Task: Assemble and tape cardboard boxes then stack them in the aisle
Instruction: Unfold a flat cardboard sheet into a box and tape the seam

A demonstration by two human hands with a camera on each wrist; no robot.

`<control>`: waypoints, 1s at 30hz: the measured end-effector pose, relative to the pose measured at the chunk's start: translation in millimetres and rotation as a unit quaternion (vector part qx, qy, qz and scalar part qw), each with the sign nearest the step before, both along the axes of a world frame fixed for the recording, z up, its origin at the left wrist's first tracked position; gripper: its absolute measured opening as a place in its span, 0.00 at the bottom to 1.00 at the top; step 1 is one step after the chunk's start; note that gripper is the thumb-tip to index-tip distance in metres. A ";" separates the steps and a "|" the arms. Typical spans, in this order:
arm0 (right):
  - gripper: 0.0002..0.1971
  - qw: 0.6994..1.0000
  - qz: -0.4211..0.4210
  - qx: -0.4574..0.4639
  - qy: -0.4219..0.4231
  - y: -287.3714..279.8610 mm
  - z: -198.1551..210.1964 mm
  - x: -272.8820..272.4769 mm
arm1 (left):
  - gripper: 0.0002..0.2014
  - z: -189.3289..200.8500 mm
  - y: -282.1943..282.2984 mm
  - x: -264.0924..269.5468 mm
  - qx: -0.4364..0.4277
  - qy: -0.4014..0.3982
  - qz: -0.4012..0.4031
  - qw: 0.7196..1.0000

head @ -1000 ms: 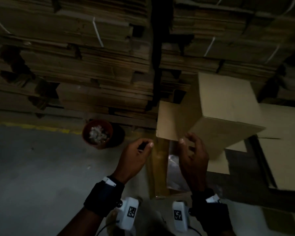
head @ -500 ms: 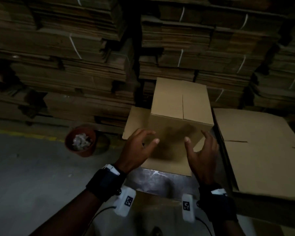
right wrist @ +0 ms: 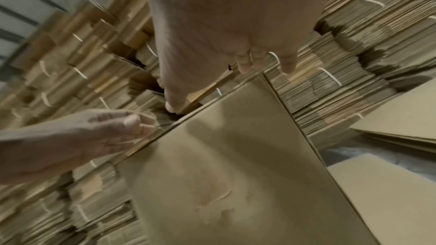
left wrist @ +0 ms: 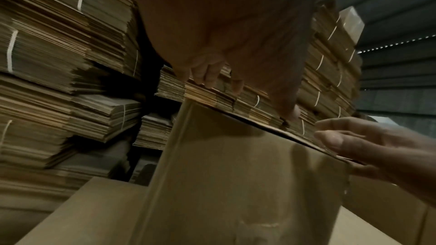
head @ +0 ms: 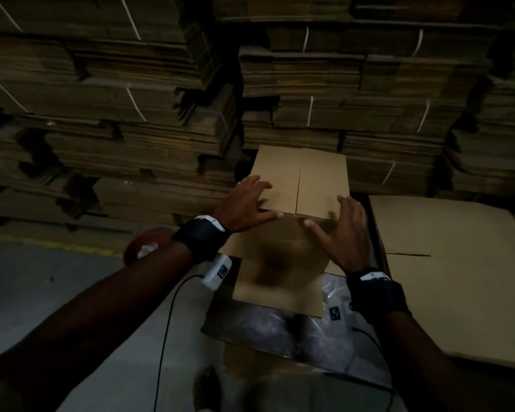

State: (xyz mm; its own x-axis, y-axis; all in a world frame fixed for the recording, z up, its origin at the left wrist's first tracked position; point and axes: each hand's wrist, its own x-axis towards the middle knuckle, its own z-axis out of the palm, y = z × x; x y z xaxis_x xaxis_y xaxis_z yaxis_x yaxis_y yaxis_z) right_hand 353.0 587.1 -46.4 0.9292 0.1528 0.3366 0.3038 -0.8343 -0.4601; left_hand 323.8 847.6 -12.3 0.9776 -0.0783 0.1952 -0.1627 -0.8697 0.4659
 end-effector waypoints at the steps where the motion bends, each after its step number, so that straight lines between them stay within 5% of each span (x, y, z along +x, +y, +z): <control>1: 0.50 1.000 -0.003 -0.006 0.010 1.5 1.3 5.6 | 0.42 -1.4 3.5 8.0 0.007 0.013 -0.001 1.000; 6: 0.53 0.999 -0.010 -0.013 0.047 8.3 0.9 22.5 | 0.44 -27.9 14.9 32.9 -0.046 0.041 0.006 0.998; 14: 0.48 0.997 -0.028 -0.050 0.051 5.6 11.1 20.4 | 0.38 -54.0 11.1 26.3 -0.043 -0.049 0.038 0.997; 19: 0.42 0.997 -0.023 0.060 -0.043 -8.8 7.1 30.6 | 0.38 -56.4 6.4 23.3 -0.132 -0.094 0.068 0.984; 25: 0.38 0.969 -0.063 0.217 -0.098 -38.0 16.5 28.4 | 0.43 -36.3 11.6 11.0 -0.305 -0.188 0.159 0.920; 27: 0.31 0.954 -0.096 0.259 -0.119 -43.9 18.5 30.0 | 0.35 -28.6 15.4 8.7 -0.313 -0.212 0.224 0.898; 30: 0.34 0.930 -0.132 0.291 -0.183 -57.3 21.1 31.9 | 0.26 -28.3 24.2 5.0 -0.332 -0.235 0.277 0.870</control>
State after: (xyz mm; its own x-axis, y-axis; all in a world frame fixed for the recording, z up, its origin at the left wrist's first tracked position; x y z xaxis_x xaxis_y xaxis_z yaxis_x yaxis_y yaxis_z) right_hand 384.8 529.7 -25.3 0.7153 -0.3722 0.5914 0.3485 -0.5435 -0.7636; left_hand 328.7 871.8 -40.6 0.6288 0.6630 0.4063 -0.1127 -0.4393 0.8912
